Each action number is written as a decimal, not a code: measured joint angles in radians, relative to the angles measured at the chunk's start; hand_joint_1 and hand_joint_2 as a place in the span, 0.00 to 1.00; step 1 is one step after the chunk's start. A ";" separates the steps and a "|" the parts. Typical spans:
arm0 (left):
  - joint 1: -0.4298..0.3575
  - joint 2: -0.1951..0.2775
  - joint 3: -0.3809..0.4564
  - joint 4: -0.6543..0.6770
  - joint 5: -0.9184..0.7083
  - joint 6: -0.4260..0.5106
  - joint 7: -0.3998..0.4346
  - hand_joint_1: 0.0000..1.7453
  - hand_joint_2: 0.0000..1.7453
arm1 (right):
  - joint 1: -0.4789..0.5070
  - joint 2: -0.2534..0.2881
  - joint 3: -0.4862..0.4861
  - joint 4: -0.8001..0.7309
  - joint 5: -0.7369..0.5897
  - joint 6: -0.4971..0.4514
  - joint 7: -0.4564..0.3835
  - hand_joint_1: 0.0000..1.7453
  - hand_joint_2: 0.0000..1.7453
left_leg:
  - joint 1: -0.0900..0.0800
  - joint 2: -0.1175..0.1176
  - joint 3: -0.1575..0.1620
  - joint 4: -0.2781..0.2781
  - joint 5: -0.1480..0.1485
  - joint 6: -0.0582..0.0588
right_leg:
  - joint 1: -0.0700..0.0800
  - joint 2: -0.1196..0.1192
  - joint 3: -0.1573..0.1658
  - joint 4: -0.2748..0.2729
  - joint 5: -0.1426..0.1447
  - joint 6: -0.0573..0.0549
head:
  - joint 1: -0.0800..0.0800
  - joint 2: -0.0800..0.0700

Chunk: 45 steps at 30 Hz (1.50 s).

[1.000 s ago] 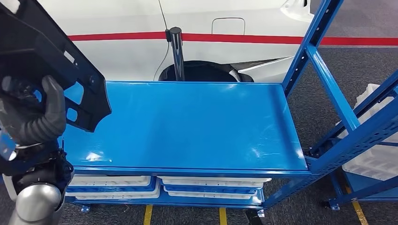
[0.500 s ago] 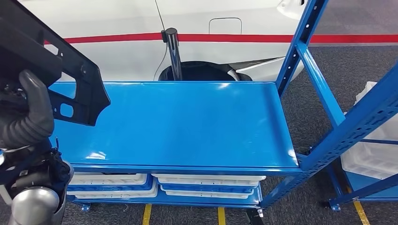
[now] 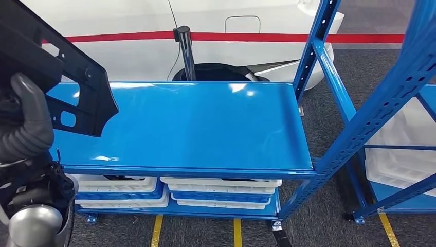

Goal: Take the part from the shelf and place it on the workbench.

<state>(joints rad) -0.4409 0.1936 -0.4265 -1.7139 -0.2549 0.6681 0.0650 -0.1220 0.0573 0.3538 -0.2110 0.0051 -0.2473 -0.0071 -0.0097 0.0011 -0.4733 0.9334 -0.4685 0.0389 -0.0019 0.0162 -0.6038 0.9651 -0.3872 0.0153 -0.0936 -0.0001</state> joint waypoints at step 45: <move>-0.030 -0.009 -0.013 0.000 -0.020 0.005 0.025 1.00 1.00 | -0.020 -0.027 -0.001 0.002 -0.042 0.006 -0.048 0.00 0.00 | 0.006 0.011 -0.123 0.008 0.113 0.000 | -0.005 -0.009 0.139 -0.018 -0.107 0.028 | 0.002 0.000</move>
<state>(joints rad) -0.4708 0.1850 -0.4392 -1.7140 -0.2749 0.6733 0.0896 -0.1420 0.0304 0.3530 -0.2090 -0.0364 -0.2412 -0.0546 -0.0037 0.0116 -0.5967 0.9415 -0.3558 0.0389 -0.0073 0.0073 -0.4651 0.9474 -0.4941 0.0431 -0.0918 -0.0001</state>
